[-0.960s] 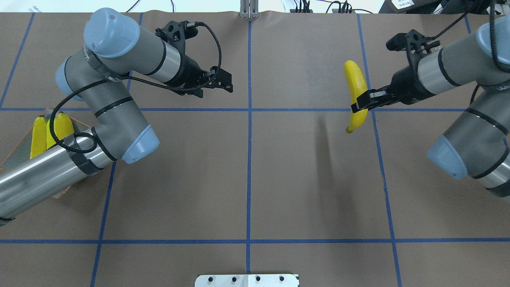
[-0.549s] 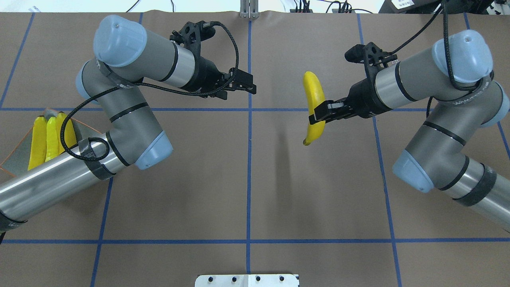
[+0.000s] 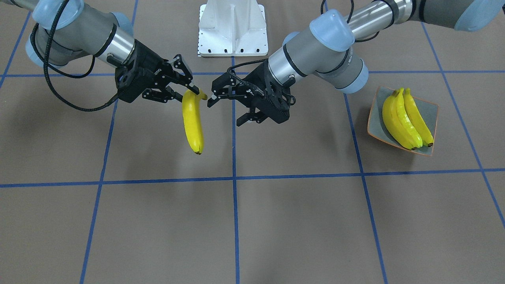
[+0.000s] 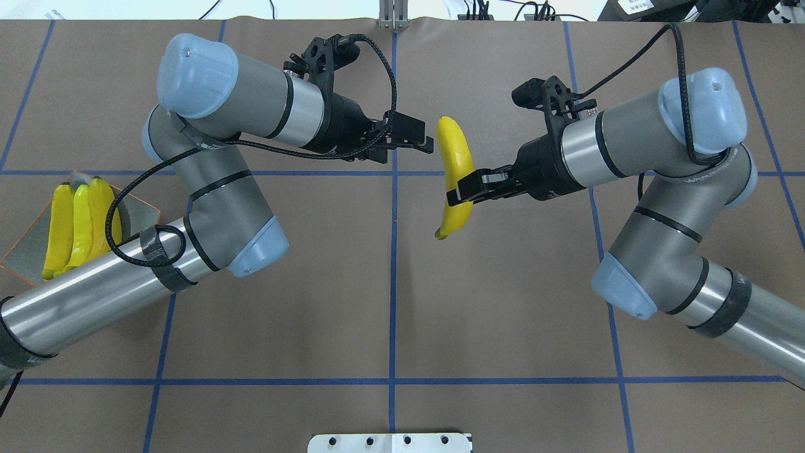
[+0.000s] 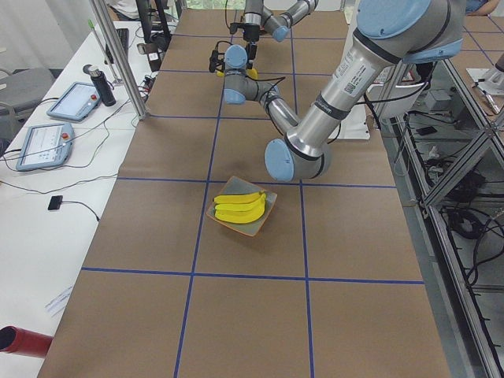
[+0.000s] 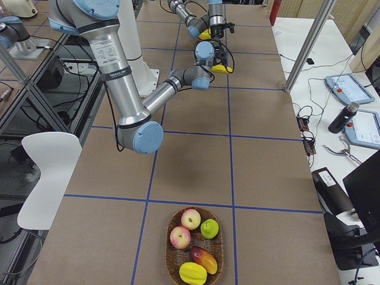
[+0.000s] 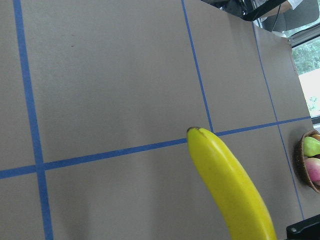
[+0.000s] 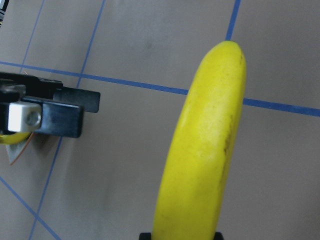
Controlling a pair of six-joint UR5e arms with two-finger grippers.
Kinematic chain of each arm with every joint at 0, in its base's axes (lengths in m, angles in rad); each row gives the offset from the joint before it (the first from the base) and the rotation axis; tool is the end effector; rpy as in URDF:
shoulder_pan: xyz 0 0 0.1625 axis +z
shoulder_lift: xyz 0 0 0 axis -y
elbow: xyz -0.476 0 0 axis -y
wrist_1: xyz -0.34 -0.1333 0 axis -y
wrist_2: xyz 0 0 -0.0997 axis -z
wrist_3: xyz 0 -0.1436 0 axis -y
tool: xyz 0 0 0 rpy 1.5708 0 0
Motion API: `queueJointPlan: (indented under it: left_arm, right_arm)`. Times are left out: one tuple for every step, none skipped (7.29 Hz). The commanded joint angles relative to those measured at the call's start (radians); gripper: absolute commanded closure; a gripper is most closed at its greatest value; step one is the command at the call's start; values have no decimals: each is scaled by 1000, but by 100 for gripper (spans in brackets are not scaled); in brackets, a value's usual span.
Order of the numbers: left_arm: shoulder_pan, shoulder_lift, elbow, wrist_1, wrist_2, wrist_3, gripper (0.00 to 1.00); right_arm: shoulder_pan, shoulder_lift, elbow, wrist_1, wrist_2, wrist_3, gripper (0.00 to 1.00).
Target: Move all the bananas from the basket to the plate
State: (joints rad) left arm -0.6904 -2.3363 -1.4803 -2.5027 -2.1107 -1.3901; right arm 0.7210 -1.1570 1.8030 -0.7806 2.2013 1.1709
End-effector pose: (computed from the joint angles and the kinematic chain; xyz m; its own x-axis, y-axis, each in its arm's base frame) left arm 0.5132 -0.5010 0.1892 -0.0004 0.2003 -0.9797 0.1527 0.9683 0.1979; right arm -0.4120 -0.4268 0.3104 0.1296 -0.3048 0.9436 -0.0477 0.9486 0.3129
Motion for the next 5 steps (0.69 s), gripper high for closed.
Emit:
queueJointPlan:
  left_arm:
    - [14, -24, 0, -11, 0, -59, 1]
    - [14, -26, 0, -13, 1, -81, 1]
    - [14, -26, 1, -13, 1, -93, 1]
    - [15, -25, 3, -13, 3, -95, 1]
    - [21, -25, 5, -13, 3, -95, 1]
  right_arm:
    - [-22, 11, -1, 29, -17, 9, 100]
    - [-28, 11, -1, 55, -17, 41, 100]
    - [-29, 11, 1, 76, -18, 44, 100]
    - [-29, 11, 6, 83, -23, 56, 100]
    - [-29, 16, 10, 83, -49, 59, 100]
